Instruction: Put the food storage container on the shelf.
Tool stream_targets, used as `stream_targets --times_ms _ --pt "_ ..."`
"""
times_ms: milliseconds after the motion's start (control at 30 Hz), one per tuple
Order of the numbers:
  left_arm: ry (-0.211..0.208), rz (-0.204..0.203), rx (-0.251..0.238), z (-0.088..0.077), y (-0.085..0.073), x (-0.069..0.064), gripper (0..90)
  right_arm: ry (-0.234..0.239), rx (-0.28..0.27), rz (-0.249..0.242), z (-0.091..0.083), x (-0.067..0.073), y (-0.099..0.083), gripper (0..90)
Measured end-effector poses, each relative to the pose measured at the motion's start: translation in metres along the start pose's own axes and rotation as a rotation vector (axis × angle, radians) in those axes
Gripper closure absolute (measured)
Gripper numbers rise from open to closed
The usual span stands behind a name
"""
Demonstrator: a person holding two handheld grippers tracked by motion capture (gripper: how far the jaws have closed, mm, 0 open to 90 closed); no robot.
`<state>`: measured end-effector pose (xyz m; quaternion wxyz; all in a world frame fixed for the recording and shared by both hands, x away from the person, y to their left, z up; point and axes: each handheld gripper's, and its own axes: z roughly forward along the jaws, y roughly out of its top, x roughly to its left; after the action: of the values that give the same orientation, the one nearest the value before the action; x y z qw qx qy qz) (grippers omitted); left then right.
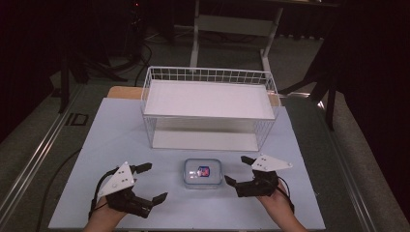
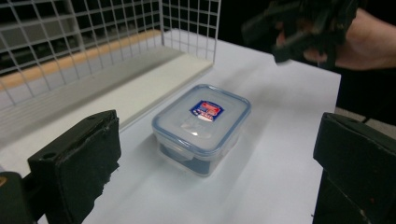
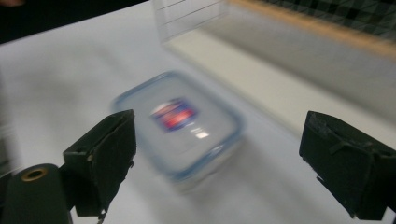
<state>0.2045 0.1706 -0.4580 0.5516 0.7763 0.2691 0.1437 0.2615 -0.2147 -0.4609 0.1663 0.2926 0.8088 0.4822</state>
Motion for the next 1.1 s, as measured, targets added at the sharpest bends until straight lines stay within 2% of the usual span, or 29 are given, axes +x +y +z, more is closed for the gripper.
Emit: stream_targets --times_ms 67,133,200,233,267,300,333,367,400,433,467,500,567,600,667,700,733,767,800,833,867,900,933,1000,1033,1067,1100 --pt "-0.027 -0.070 0.004 0.004 0.005 0.004 1.7 -0.022 -0.042 -0.020 -0.005 0.001 0.004 13.6" --pt "-0.018 -0.105 0.014 0.009 0.009 0.007 1.8 0.009 -0.038 -0.024 -0.008 -0.001 0.010 15.0" --pt "-0.017 -0.101 0.019 0.014 0.012 0.010 1.7 0.041 -0.025 -0.014 -0.008 -0.003 0.013 21.8" --pt "-0.017 -0.101 0.019 0.014 0.012 0.010 1.7 0.041 -0.025 -0.014 -0.008 -0.003 0.013 21.8" --pt "-0.030 -0.095 0.038 0.021 0.014 0.013 1.7 0.077 0.041 0.039 -0.005 -0.003 0.015 21.8" --pt "-0.037 -0.097 0.037 0.024 0.014 0.015 1.8 0.108 0.019 0.066 -0.003 -0.004 0.014 20.5" --pt "-0.055 -0.111 0.037 0.028 0.014 0.017 1.8 0.105 0.016 0.072 -0.002 -0.004 0.013 19.2" --pt "-0.055 -0.111 0.037 0.028 0.014 0.017 1.8 0.105 0.016 0.072 -0.002 -0.004 0.013 19.2" --pt "-0.062 -0.148 0.067 0.036 0.014 0.021 1.8 0.111 0.050 0.080 0.004 -0.007 0.012 19.0" --pt "-0.062 -0.148 0.067 0.036 0.014 0.021 1.7 0.111 0.050 0.080 0.004 -0.007 0.012 19.0" --pt "-0.055 -0.169 0.079 0.041 0.013 0.023 1.8 0.083 0.090 0.102 0.009 -0.010 0.010 14.7" --pt "-0.014 -0.202 0.131 0.051 0.011 0.025 1.7 0.069 0.119 0.124 0.013 -0.011 0.009 13.2" --pt "-0.012 -0.256 0.178 0.063 0.007 0.029 1.7 0.084 0.147 0.195 0.020 -0.015 0.006 13.2" --pt "-0.020 -0.269 0.191 0.067 0.005 0.031 1.8 0.093 0.153 0.226 0.023 -0.017 0.005 12.8" --pt "-0.018 -0.313 0.221 0.077 -0.001 0.035 1.8 0.097 0.183 0.274 0.031 -0.020 0.003 11.7" --pt "-0.028 -0.347 0.230 0.080 -0.004 0.038 1.8 0.114 0.183 0.312 0.033 -0.023 0.001 11.7" --pt "-0.028 -0.347 0.230 0.080 -0.004 0.038 1.8 0.134 0.198 0.342 0.037 -0.024 0.000 11.7" --pt "-0.046 -0.415 0.250 0.087 -0.009 0.043 1.8 0.127 0.211 0.365 0.040 -0.025 -0.001 12.0" --pt "-0.066 -0.456 0.251 0.090 -0.012 0.045 1.8 0.142 0.213 0.392 0.043 -0.027 -0.002 13.1" --pt "-0.066 -0.456 0.251 0.090 -0.012 0.045 1.8 0.159 0.222 0.416 0.045 -0.028 -0.003 13.3" --pt "-0.081 -0.542 0.258 0.095 -0.016 0.052 1.8 0.165 0.225 0.445 0.047 -0.030 -0.004 13.3" --pt "-0.094 -0.584 0.259 0.096 -0.018 0.055 2.2 0.175 0.232 0.474 0.050 -0.031 -0.005 13.4" --pt "-0.085 -0.615 0.265 0.098 -0.020 0.058 4.8 0.188 0.245 0.499 0.053 -0.033 -0.006 13.4" --pt "-0.095 -0.673 0.274 0.101 -0.024 0.062 6.1 0.210 0.264 0.551 0.059 -0.037 -0.010 13.8" --pt "-0.095 -0.673 0.274 0.101 -0.024 0.062 6.2 0.210 0.264 0.551 0.059 -0.037 -0.010 13.8" --pt "-0.097 -0.709 0.291 0.103 -0.027 0.064 8.3 0.217 0.283 0.596 0.065 -0.040 -0.015 14.5" --pt "-0.094 -0.728 0.294 0.105 -0.029 0.064 11.2 0.218 0.288 0.601 0.067 -0.041 -0.017 15.0"
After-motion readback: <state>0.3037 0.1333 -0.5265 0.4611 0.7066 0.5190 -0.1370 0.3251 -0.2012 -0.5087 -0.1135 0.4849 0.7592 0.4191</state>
